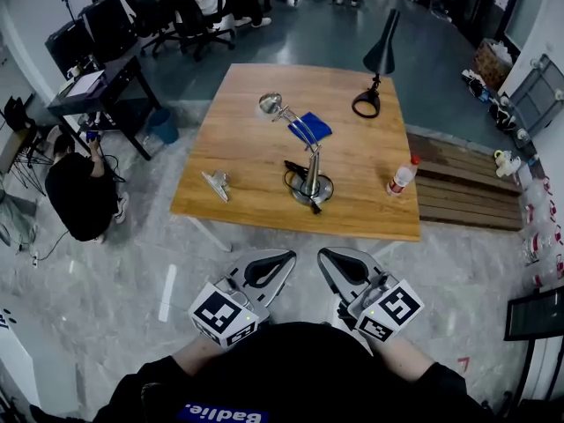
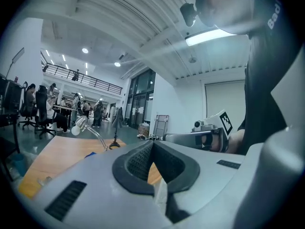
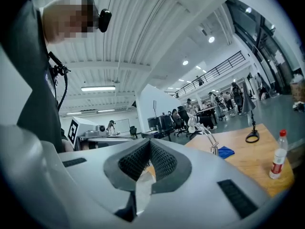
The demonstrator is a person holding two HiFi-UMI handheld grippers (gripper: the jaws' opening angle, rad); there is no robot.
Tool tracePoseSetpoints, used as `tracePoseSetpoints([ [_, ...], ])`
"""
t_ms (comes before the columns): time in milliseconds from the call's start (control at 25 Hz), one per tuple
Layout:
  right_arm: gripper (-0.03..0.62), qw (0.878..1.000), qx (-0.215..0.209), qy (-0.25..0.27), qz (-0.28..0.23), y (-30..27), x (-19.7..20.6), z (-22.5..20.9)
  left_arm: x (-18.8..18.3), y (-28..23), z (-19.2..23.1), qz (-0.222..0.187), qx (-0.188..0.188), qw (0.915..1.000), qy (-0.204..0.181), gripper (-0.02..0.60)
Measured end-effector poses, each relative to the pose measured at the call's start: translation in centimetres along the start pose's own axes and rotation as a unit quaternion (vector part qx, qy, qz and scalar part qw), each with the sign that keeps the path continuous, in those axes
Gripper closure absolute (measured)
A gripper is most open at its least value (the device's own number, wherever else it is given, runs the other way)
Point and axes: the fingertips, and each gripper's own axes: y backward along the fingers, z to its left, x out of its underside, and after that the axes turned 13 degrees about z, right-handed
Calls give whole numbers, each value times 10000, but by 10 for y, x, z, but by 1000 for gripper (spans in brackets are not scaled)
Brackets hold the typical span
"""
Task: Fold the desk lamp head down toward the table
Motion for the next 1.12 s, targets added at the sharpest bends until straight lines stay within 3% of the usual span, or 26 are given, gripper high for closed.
tracePoseSetpoints([
  [680,588,9997,-178,147,71,33,14,-55,-16,-47,19,-18,-773,9969,172,574],
  [1120,588,9963,591,361,519,-65,-6,-134,-24,-101,161,-84,-362,9989,300,574],
])
